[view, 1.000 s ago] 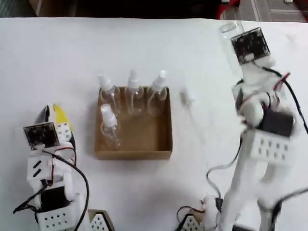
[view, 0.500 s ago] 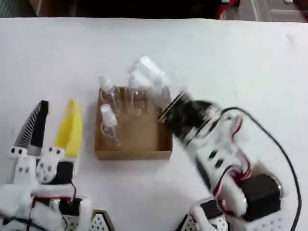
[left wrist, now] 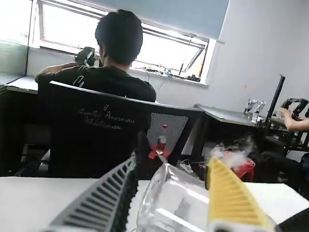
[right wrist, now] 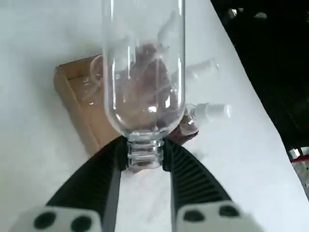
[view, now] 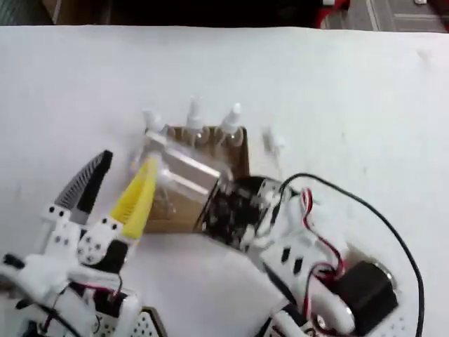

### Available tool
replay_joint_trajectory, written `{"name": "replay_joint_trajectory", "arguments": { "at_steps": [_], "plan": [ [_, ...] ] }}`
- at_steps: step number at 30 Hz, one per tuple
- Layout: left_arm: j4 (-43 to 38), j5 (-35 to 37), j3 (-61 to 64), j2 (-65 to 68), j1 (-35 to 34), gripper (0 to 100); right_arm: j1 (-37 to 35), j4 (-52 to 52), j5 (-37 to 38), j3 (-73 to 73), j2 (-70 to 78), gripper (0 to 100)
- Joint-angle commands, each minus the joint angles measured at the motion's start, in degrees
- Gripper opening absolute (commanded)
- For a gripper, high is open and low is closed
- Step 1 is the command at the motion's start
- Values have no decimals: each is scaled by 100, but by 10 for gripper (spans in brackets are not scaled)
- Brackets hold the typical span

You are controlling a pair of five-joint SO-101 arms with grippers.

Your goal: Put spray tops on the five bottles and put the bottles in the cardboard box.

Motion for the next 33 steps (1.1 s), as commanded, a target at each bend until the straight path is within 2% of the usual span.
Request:
{"name": "replay_joint_trajectory", "arguments": {
  "at_steps": [1, 8, 19, 21, 23, 27, 29, 33],
  "plan": [
    [-193, -202, 299, 136, 40, 215, -593, 541, -70, -686, -251, 17],
    [-79, -202, 527, 119, 40, 215, -593, 778, -378, -1433, -286, 17],
    [299, -202, 466, 110, 13, 215, -585, 664, -387, -1495, -286, 17],
    [343, -202, 273, 110, -251, 215, -488, 664, -378, -1495, -233, 17],
    [343, -185, 26, 110, -620, 215, -92, 611, -387, -1495, -224, 16],
    [334, -176, -308, 110, -1560, 215, 954, 479, -1125, -1890, 22, 16],
    [343, -158, -281, 110, -2105, 215, 1270, 681, -1204, -2321, 541, 16],
    [325, -149, 229, 110, -3029, 214, 1244, 1147, -1055, -2884, 1842, 16]
  ]
}}
